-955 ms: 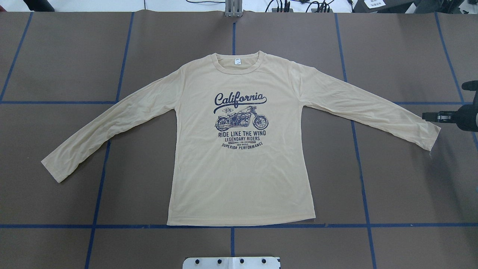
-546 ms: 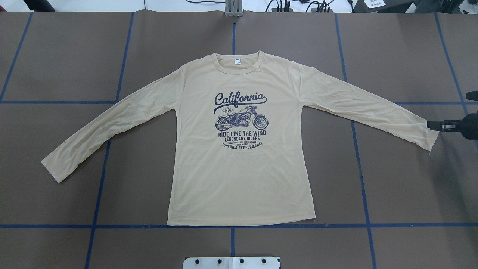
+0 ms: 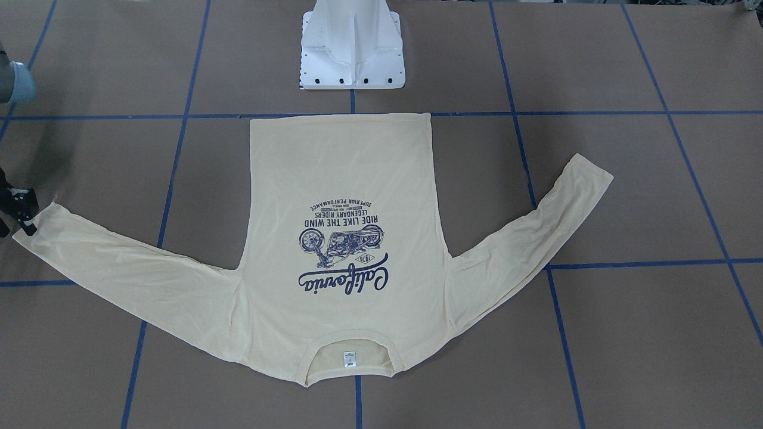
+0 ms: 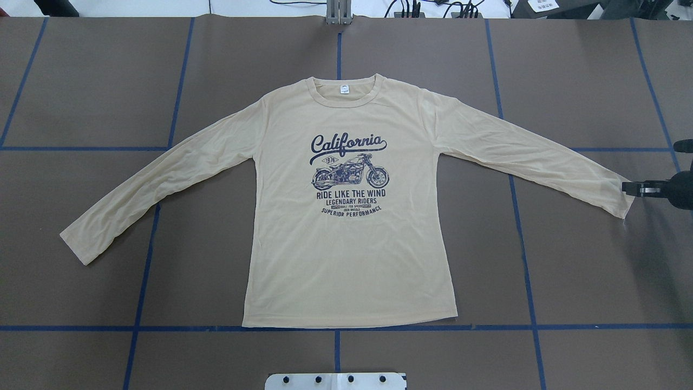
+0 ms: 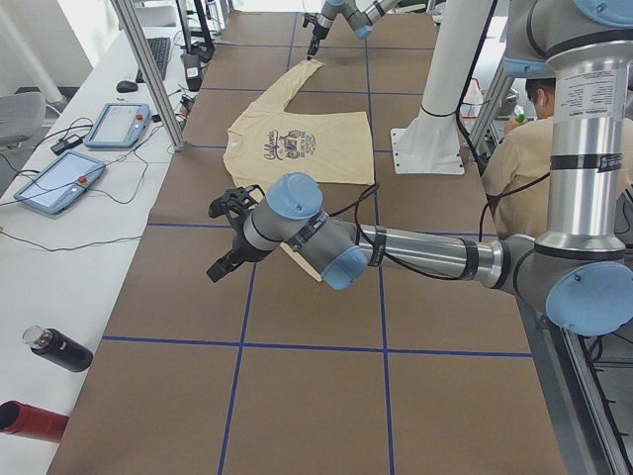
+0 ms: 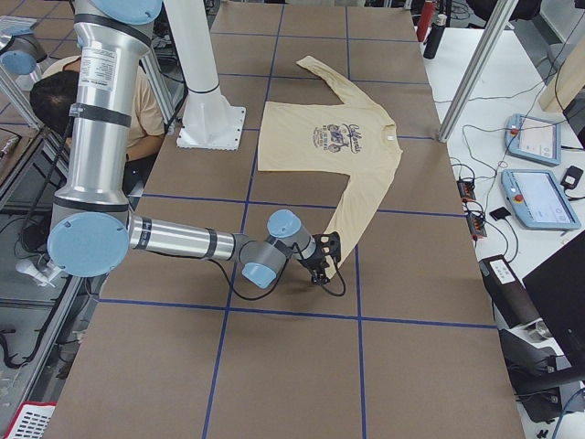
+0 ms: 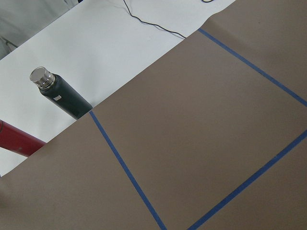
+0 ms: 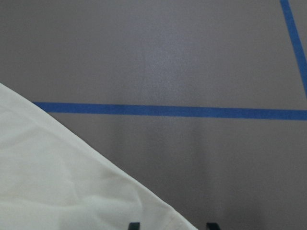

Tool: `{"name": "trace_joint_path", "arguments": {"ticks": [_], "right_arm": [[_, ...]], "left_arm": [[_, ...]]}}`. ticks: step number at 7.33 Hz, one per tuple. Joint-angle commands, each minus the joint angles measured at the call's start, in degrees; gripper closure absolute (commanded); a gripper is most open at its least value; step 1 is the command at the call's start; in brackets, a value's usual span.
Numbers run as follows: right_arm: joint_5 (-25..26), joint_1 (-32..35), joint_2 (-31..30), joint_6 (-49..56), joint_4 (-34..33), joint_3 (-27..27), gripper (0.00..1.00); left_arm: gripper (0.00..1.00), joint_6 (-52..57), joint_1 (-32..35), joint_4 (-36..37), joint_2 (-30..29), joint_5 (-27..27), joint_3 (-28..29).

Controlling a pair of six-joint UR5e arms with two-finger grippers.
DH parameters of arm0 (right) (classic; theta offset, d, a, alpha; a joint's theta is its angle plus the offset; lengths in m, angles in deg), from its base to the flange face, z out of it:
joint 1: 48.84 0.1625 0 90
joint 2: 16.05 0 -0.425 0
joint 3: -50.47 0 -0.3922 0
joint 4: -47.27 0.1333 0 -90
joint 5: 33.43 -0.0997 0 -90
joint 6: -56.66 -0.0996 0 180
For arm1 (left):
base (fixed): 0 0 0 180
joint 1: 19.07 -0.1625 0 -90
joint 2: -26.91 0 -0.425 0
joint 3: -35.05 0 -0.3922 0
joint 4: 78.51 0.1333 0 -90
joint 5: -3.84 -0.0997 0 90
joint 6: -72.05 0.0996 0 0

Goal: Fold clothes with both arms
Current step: 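Reach the right gripper to the sleeve cuff nearest it and grasp it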

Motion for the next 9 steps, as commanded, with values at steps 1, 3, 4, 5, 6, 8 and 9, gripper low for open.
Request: {"name": "trace_joint_path", "arguments": {"ticks": [1, 3, 4, 5, 6, 8, 9], "right_arm": [[0.6, -0.5, 0.1, 0.2, 0.0, -0.9, 0.45], [1.5, -1.0, 0.2, 0.1, 0.0, -1.0, 0.65], [1.5, -1.0, 0.3, -0.1, 0.0, -0.9, 1.00], [1.5, -0.9, 0.7, -0.5, 0.0, -0.8, 1.00], [1.3, -0.9, 0.7, -0.5, 0.0, -0.1, 1.00], [-0.6, -0.2, 0.8, -0.4, -1.5, 4.1, 1.00], [-2.7, 1.6, 1.3, -0.5, -3.4, 6.9, 1.00]], "left_arm": [[0.00, 0.0, 0.0, 0.0, 0.0, 0.0, 0.0], [0.00, 0.0, 0.0, 0.0, 0.0, 0.0, 0.0], [0.00, 0.0, 0.0, 0.0, 0.0, 0.0, 0.0], [0.00, 0.0, 0.0, -0.1, 0.0, 0.0, 0.0], [0.00, 0.0, 0.0, -0.1, 0.1, 0.0, 0.0], [0.00, 0.0, 0.0, -0.1, 0.1, 0.0, 0.0], [0.00, 0.0, 0.0, 0.0, 0.1, 0.0, 0.0]]}}
